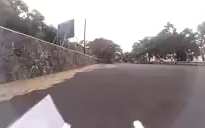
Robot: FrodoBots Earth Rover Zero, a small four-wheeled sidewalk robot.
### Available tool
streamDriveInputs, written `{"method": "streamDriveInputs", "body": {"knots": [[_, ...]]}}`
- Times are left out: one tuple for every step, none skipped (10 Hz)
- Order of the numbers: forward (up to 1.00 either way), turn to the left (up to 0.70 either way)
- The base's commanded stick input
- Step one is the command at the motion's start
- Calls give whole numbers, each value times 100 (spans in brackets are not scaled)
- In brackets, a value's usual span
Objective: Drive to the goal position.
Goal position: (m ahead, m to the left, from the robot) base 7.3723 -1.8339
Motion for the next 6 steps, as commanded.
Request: {"method": "streamDriveInputs", "body": {"knots": [[100, -37], [100, -37], [100, -36], [100, 0], [100, 0], [100, -38]]}}
